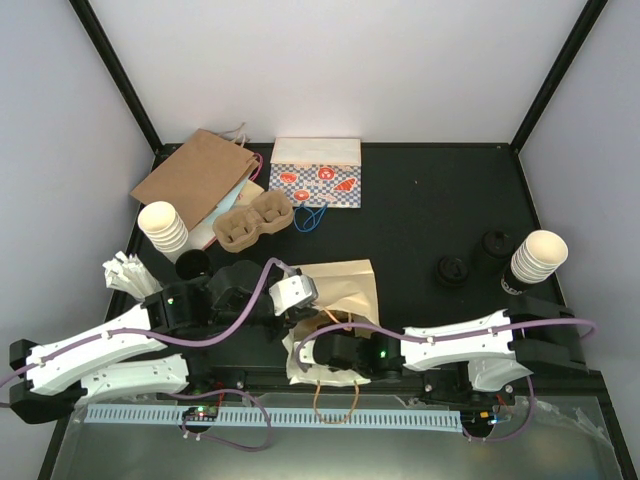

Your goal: Pack the takeout coffee

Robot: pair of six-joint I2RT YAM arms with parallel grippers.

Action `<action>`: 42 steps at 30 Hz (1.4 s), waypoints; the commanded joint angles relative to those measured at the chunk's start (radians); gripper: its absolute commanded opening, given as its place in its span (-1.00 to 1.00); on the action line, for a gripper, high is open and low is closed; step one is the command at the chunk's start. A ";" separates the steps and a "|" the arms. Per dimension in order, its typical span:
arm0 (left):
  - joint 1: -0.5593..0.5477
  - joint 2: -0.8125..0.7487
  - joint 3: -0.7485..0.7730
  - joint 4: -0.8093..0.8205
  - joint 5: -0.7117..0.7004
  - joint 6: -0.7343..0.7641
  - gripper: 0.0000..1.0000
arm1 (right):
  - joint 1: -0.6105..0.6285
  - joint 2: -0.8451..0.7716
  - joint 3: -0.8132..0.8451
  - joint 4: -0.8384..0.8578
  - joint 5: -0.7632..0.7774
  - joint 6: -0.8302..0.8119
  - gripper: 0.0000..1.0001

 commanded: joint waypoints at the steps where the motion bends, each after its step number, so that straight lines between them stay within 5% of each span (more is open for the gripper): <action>1: -0.006 0.002 0.010 0.019 0.070 0.014 -0.97 | 0.003 -0.014 -0.019 0.016 0.045 0.053 -0.62; 20: -0.006 -0.024 -0.006 0.018 0.096 0.000 -0.97 | -0.069 -0.090 -0.032 0.062 0.114 0.004 -0.63; 26: -0.005 -0.021 -0.007 0.029 0.104 0.003 -0.97 | -0.095 -0.093 -0.035 0.103 0.107 -0.006 -0.97; 42: -0.005 -0.013 -0.009 0.044 0.115 -0.003 -0.97 | -0.101 -0.082 -0.031 -0.021 0.029 0.026 -0.98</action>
